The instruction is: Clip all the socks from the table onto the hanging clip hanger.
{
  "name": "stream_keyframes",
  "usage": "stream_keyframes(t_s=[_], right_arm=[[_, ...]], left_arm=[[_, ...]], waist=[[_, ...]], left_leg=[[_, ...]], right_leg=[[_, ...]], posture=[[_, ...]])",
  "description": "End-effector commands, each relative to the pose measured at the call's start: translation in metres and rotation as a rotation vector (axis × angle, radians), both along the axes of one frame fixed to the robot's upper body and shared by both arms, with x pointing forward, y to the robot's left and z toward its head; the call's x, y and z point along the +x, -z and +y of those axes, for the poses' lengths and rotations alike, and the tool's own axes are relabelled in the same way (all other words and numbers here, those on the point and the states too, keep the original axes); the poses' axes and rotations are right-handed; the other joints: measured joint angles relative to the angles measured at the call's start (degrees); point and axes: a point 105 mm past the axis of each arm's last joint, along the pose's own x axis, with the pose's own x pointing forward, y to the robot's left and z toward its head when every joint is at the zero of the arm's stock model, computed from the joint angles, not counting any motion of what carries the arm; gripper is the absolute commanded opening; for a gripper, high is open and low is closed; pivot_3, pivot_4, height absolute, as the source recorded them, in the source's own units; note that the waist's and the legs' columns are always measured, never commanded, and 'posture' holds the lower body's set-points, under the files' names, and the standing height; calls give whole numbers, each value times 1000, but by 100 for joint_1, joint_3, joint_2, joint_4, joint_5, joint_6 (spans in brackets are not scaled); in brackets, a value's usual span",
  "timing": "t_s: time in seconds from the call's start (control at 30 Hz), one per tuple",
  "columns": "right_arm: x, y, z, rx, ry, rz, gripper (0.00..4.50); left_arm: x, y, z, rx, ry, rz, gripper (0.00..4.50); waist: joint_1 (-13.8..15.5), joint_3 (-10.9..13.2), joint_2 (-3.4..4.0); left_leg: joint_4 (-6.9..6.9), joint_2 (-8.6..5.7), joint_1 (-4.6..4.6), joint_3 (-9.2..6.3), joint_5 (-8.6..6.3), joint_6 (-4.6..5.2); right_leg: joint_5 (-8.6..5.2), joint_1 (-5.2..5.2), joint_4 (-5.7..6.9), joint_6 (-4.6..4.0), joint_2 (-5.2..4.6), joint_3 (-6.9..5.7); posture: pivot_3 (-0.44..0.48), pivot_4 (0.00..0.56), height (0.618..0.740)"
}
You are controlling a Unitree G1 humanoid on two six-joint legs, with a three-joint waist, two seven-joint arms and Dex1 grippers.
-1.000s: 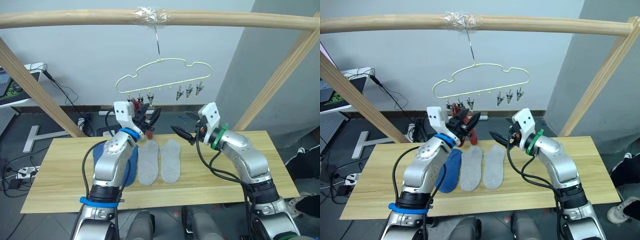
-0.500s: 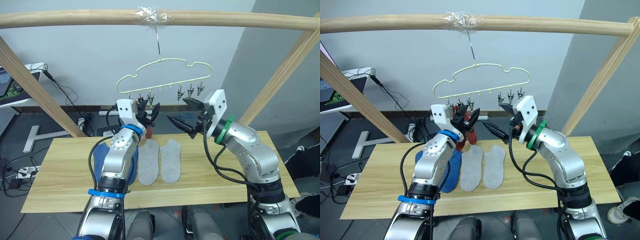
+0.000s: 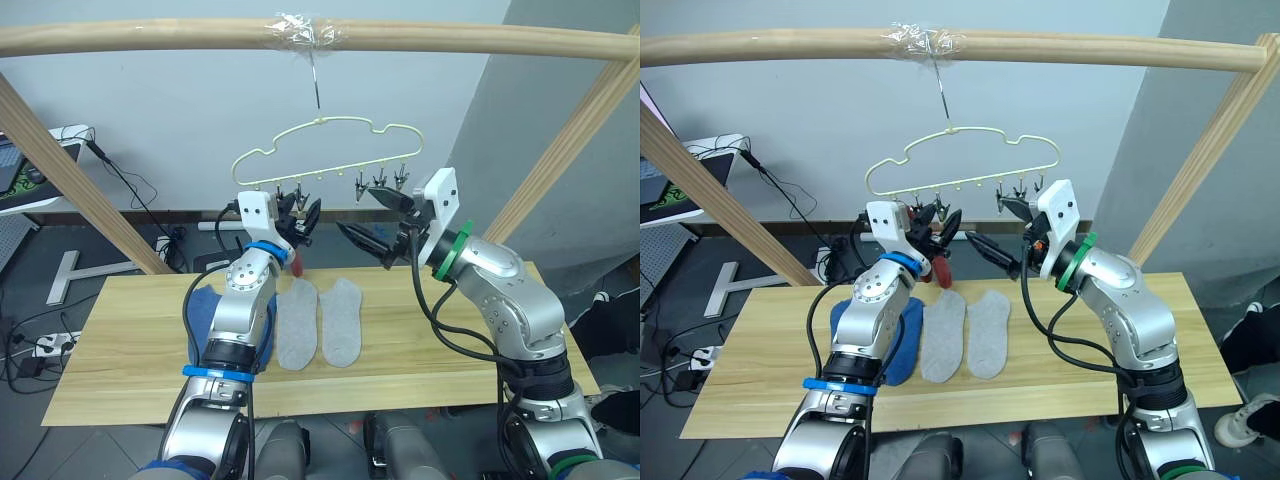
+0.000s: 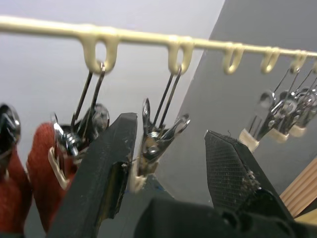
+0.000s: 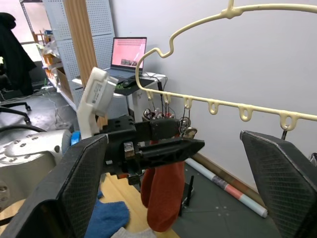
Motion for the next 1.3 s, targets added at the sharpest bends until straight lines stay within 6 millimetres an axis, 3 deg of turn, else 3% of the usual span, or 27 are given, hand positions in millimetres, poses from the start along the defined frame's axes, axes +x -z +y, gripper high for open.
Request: stream_keyframes(t_s=[0.03, 0.8, 1.03, 1.17, 1.3], right_arm=[[-8, -21, -1, 12, -32, -84, 4500], [-8, -18, 0, 14, -32, -71, 4500], [-8, -18, 0, 18, -29, -67, 4500], [-9, -17, 1, 18, -35, -61, 4500], [-10, -13, 5, 15, -44, -48, 4500]], left_arm=[[0, -24, -9, 16, 21, -97, 2499], [3, -24, -5, 67, -6, -116, 2499], [2, -24, -4, 61, -5, -115, 516], [2, -24, -3, 57, -5, -116, 22], [2, -23, 1, 42, -11, -105, 9]], waist=[[-1, 0, 0], [-5, 0, 0], [-5, 0, 0], [-5, 0, 0], [-5, 0, 0]], left_leg=[[0, 0, 0, 0, 0, 0], [2, 1, 1, 1, 0, 0], [2, 2, 2, 1, 0, 0], [2, 2, 3, 2, 0, 0], [3, 2, 3, 1, 0, 1]], right_leg=[[0, 0, 0, 0, 0, -1], [0, 0, 5, 0, 21, 2], [1, 0, 6, -1, 21, 2], [1, 0, 7, -1, 21, 2], [1, 0, 10, -1, 21, 2]], posture=[[-43, 172, 740], [-42, 184, 740], [-43, 187, 740], [-41, 189, 740], [-40, 190, 740]])
